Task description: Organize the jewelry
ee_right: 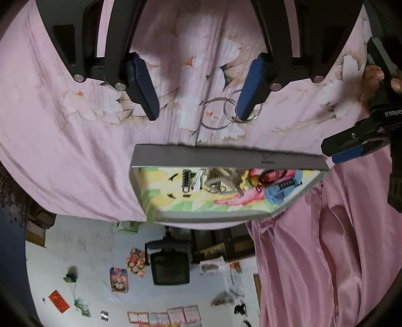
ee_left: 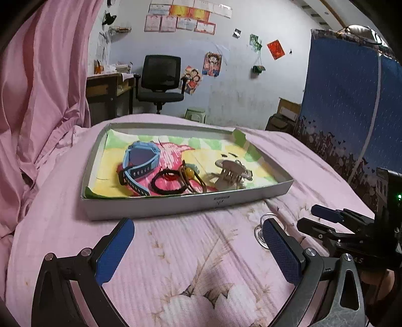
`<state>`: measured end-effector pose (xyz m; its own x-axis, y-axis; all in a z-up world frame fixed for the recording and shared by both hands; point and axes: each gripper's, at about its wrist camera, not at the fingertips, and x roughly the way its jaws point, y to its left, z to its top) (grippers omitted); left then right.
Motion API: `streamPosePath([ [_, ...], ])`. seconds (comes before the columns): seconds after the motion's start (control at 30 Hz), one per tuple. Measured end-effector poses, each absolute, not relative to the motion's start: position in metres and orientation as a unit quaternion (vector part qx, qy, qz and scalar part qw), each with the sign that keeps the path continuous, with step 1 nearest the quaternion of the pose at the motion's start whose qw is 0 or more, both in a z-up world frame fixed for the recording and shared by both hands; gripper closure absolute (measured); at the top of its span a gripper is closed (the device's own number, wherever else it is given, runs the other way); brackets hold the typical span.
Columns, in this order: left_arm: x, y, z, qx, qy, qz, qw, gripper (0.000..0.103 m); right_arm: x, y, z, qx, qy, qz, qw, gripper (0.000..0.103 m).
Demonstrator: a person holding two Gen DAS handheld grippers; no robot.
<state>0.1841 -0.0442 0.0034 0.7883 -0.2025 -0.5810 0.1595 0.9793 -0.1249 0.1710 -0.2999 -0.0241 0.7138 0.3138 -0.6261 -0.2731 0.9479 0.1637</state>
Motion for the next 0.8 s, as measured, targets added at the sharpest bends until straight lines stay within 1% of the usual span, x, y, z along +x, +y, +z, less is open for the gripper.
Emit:
streamPosePath([
  [0.2,0.189,-0.049,0.000,-0.026,0.329,-0.100,0.939,0.001,0.179,-0.289,-0.029,0.019,0.362,0.170,0.916,0.057],
  [0.27,0.192,-0.052,-0.001,-0.024,0.337,-0.103,0.936,0.001,0.181,-0.286,-0.032,0.016,0.370,0.174,0.913,0.062],
  [0.37,0.194,-0.054,-0.003,-0.021,0.343,-0.110,0.933,0.003,0.187,-0.283,-0.036,0.015,0.382,0.176,0.907,0.063],
  [0.43,0.195,-0.056,-0.003,-0.019,0.345,-0.118,0.931,0.008,0.189,-0.282,-0.038,0.016,0.387,0.176,0.905,0.064],
  [0.47,0.195,-0.058,-0.003,-0.017,0.346,-0.123,0.930,0.012,0.190,-0.281,-0.038,0.016,0.388,0.177,0.904,0.067],
  [0.53,0.197,-0.061,-0.005,-0.013,0.351,-0.131,0.927,0.016,0.191,-0.281,-0.040,0.017,0.391,0.179,0.903,0.068],
  [0.6,0.199,-0.064,-0.006,-0.009,0.355,-0.144,0.923,0.023,0.191,-0.282,-0.040,0.020,0.392,0.181,0.902,0.068],
  [0.63,0.199,-0.065,-0.006,-0.008,0.358,-0.151,0.922,0.025,0.191,-0.283,-0.041,0.020,0.393,0.182,0.901,0.071],
  [0.67,0.200,-0.067,-0.006,-0.007,0.360,-0.158,0.919,0.029,0.191,-0.282,-0.041,0.021,0.394,0.184,0.900,0.074],
  [0.7,0.199,-0.069,-0.007,-0.006,0.362,-0.163,0.918,0.034,0.191,-0.282,-0.041,0.022,0.395,0.185,0.900,0.075],
  [0.73,0.200,-0.071,-0.007,-0.006,0.364,-0.173,0.915,0.037,0.192,-0.283,-0.041,0.023,0.395,0.186,0.899,0.075],
  [0.8,0.200,-0.074,-0.007,-0.007,0.366,-0.189,0.911,0.046,0.192,-0.283,-0.040,0.023,0.392,0.188,0.900,0.075],
])
